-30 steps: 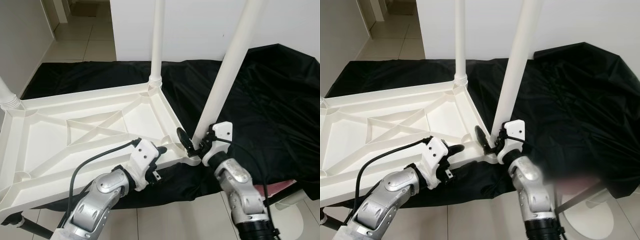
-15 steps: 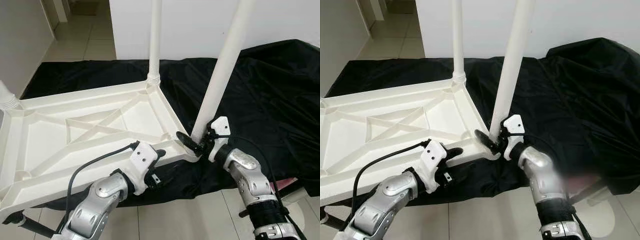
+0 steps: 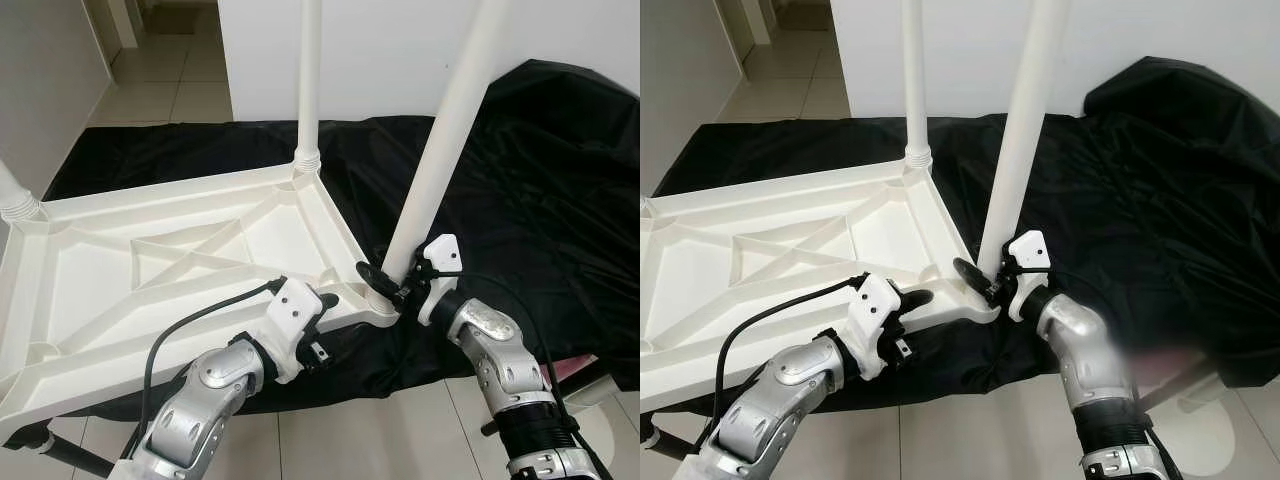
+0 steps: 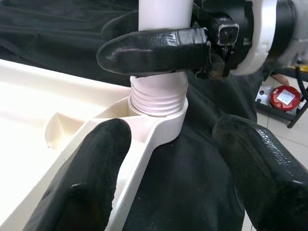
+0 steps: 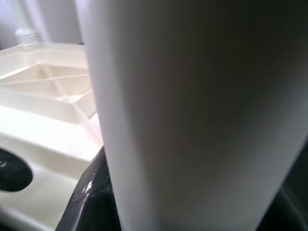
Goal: Building children table
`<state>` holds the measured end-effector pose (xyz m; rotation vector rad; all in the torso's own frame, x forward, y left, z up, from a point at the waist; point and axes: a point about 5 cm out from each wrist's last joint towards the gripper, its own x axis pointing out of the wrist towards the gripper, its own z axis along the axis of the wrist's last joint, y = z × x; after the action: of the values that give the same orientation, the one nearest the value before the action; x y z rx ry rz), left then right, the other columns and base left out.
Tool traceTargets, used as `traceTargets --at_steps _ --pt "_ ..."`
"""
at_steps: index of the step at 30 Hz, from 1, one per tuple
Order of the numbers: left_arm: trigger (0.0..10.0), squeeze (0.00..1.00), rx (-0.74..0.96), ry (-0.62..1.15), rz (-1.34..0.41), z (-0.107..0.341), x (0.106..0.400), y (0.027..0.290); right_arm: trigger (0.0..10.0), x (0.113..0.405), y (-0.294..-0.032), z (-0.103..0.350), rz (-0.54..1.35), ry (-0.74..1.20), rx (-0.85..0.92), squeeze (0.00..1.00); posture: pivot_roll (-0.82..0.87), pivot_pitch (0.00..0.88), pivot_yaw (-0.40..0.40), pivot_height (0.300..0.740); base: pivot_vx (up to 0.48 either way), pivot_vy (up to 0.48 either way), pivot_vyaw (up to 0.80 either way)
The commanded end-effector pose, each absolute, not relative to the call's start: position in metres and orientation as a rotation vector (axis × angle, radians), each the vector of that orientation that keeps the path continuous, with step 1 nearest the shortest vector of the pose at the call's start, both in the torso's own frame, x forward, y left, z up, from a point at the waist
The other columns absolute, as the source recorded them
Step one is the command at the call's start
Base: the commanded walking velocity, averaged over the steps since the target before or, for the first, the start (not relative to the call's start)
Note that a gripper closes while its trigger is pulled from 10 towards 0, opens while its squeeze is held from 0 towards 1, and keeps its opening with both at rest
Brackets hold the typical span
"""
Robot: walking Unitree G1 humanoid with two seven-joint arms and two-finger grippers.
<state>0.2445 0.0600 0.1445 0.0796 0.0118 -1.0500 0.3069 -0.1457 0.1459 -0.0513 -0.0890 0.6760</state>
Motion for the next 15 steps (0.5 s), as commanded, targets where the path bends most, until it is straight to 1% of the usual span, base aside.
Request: traceTargets --at_steps 1,3,4,6,7,9,10,11,12,13,14,15 --pt "10.0 0.0 0.08 0.013 -1.047 0.144 0.246 0.061 10.0 0.304 -0.148 0.131 0.639 -0.019 -0.049 0.0 -0.03 0.037 0.03 0.74 0.0 0.0 0.0" --pt "10.0 0.0 0.08 0.013 -1.047 0.144 0.246 0.061 10.0 0.304 -0.148 0.131 0.639 -0.019 -0.049 0.0 -0.03 0.037 0.03 0.74 0.0 0.0 0.0" --pt "10.0 0.0 0.077 0.008 -1.043 0.145 0.247 0.061 10.0 0.302 -0.148 0.128 0.581 -0.01 -0.068 0.0 -0.04 0.035 0.027 0.74 0.0 0.0 0.0" --pt "10.0 0.0 0.077 0.008 -1.043 0.145 0.247 0.061 10.0 0.302 -0.148 0.128 0.581 -0.01 -0.068 0.0 -0.04 0.035 0.027 0.74 0.0 0.0 0.0" --pt "10.0 0.0 0.077 0.004 -1.044 0.145 0.249 0.061 10.0 0.3 -0.149 0.124 0.498 -0.003 -0.063 0.0 -0.04 0.029 0.024 0.74 0.0 0.0 0.0" --pt "10.0 0.0 0.077 0.004 -1.044 0.145 0.249 0.061 10.0 0.3 -0.149 0.124 0.498 -0.003 -0.063 0.0 -0.04 0.029 0.024 0.74 0.0 0.0 0.0" --pt "10.0 0.0 0.077 -0.001 -1.04 0.146 0.251 0.06 10.0 0.298 -0.149 0.121 0.429 0.007 -0.056 0.0 -0.04 0.024 0.021 0.74 0.0 0.0 0.0" --pt "10.0 0.0 0.077 -0.001 -1.04 0.146 0.251 0.06 10.0 0.298 -0.149 0.121 0.429 0.007 -0.056 0.0 -0.04 0.024 0.021 0.74 0.0 0.0 0.0" --pt "10.0 0.0 0.076 -0.005 -1.037 0.147 0.252 0.059 10.0 0.295 -0.148 0.119 0.36 0.016 -0.027 0.0 -0.04 0.024 0.014 0.74 0.0 0.0 0.0" --pt "10.0 0.0 0.076 -0.005 -1.037 0.147 0.252 0.059 10.0 0.295 -0.148 0.119 0.36 0.016 -0.027 0.0 -0.04 0.024 0.014 0.74 0.0 0.0 0.0" --pt "10.0 0.0 0.078 -0.008 -1.034 0.147 0.253 0.06 10.0 0.293 -0.149 0.116 0.272 0.033 -0.012 0.0 -0.04 0.022 0.009 0.74 0.0 0.0 0.0" --pt "10.0 0.0 0.078 -0.008 -1.034 0.147 0.253 0.06 10.0 0.293 -0.149 0.116 0.272 0.033 -0.012 0.0 -0.04 0.022 0.009 0.74 0.0 0.0 0.0"
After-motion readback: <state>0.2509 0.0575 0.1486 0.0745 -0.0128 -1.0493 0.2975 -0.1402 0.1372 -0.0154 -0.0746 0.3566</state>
